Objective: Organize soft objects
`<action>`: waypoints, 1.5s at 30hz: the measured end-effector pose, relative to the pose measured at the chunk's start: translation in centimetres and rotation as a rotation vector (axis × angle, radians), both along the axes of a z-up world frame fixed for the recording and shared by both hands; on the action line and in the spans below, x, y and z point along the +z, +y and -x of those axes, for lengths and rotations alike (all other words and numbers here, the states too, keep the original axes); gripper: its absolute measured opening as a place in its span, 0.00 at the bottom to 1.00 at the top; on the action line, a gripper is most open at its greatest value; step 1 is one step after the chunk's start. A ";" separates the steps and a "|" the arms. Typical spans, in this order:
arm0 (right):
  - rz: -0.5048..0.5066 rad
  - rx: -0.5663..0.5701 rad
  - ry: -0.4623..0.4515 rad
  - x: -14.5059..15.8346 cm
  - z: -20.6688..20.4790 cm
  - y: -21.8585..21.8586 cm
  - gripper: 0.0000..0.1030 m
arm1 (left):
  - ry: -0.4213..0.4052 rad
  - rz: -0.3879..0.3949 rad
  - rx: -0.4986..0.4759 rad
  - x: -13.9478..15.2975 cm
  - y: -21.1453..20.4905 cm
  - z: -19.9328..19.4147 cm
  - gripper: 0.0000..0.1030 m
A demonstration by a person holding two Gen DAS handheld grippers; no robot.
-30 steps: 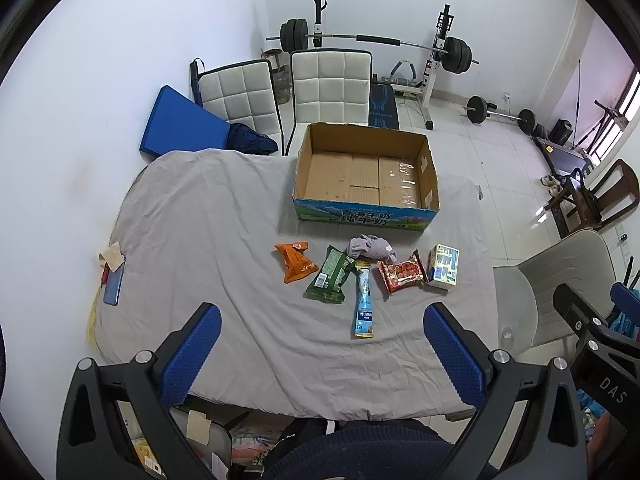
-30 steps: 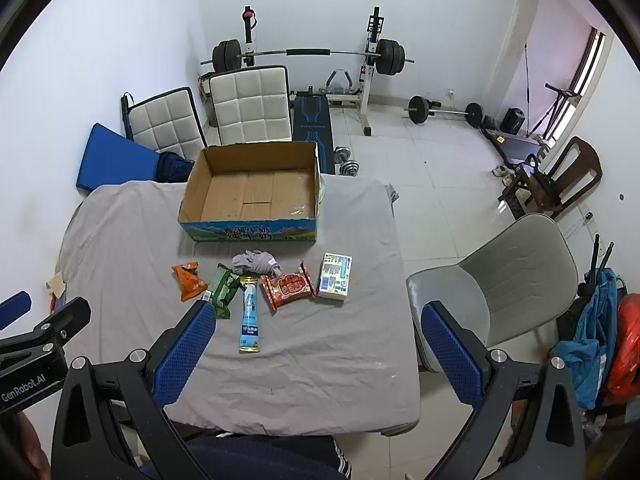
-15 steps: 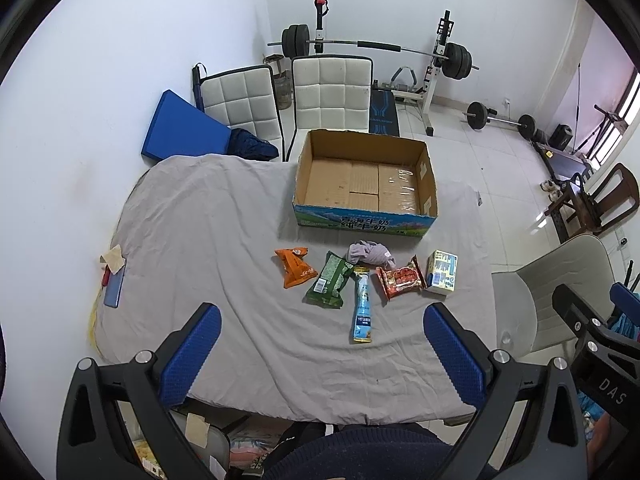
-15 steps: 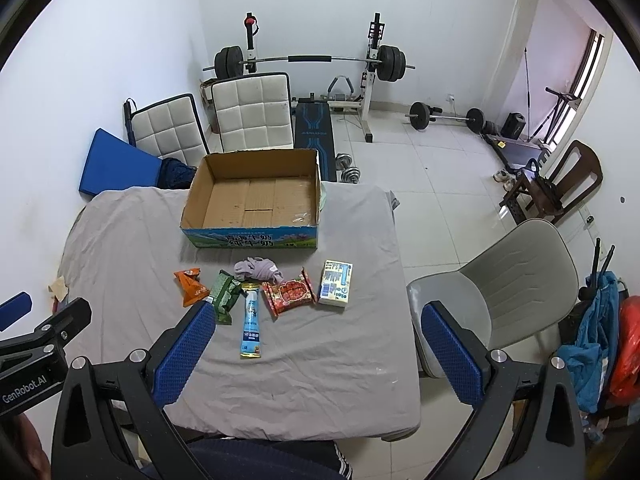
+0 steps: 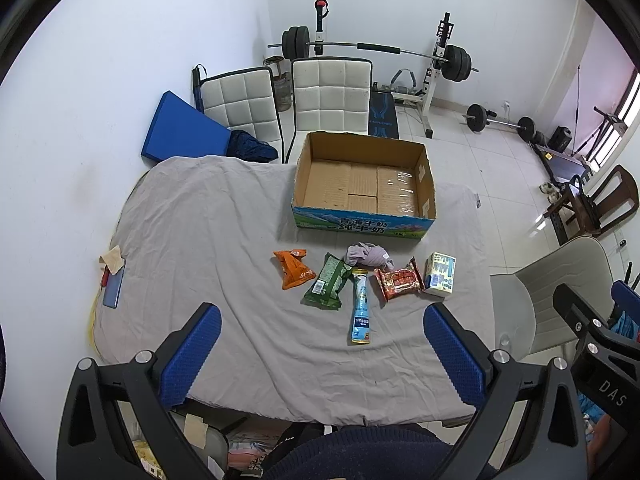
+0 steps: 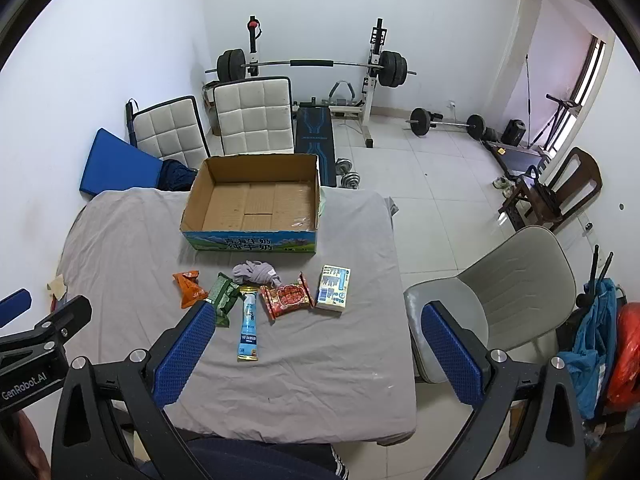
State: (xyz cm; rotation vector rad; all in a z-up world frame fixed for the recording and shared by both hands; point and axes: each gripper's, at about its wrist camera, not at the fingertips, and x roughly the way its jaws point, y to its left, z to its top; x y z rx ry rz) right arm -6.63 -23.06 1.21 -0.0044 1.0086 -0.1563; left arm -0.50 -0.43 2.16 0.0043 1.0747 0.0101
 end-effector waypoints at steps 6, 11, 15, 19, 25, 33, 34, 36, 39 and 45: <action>0.003 -0.002 -0.014 0.3 0.1 0.0 1.00 | -0.007 -0.001 0.001 0.2 -0.2 -0.1 1.00; 0.004 0.001 -0.015 0.6 0.2 0.0 1.00 | -0.011 0.004 0.002 0.4 -0.3 -0.2 1.00; 0.006 -0.001 -0.023 1.0 0.6 -0.1 1.00 | -0.018 0.004 0.000 0.5 -0.3 0.1 1.00; 0.004 -0.007 -0.031 1.1 0.9 -0.2 1.00 | -0.025 0.004 -0.001 0.6 -0.3 0.8 1.00; 0.005 -0.009 -0.034 1.2 1.2 -0.2 1.00 | -0.027 0.008 0.001 0.6 -0.3 1.0 1.00; 0.001 -0.003 -0.034 1.1 1.5 -0.1 1.00 | -0.025 0.003 0.001 0.5 -0.1 1.1 1.00; -0.003 -0.003 -0.034 1.0 1.5 -0.2 1.00 | -0.025 0.003 0.002 0.5 0.0 1.1 1.00; -0.006 -0.004 -0.032 0.9 1.4 -0.2 1.00 | -0.019 0.007 0.005 0.3 0.0 1.1 1.00; -0.013 -0.010 -0.021 0.2 1.0 -0.5 1.00 | -0.005 0.015 0.011 -0.3 0.5 0.8 1.00; -0.033 -0.040 0.043 -3.5 -1.6 -1.8 1.00 | -0.003 0.036 0.041 -3.0 1.6 -3.1 1.00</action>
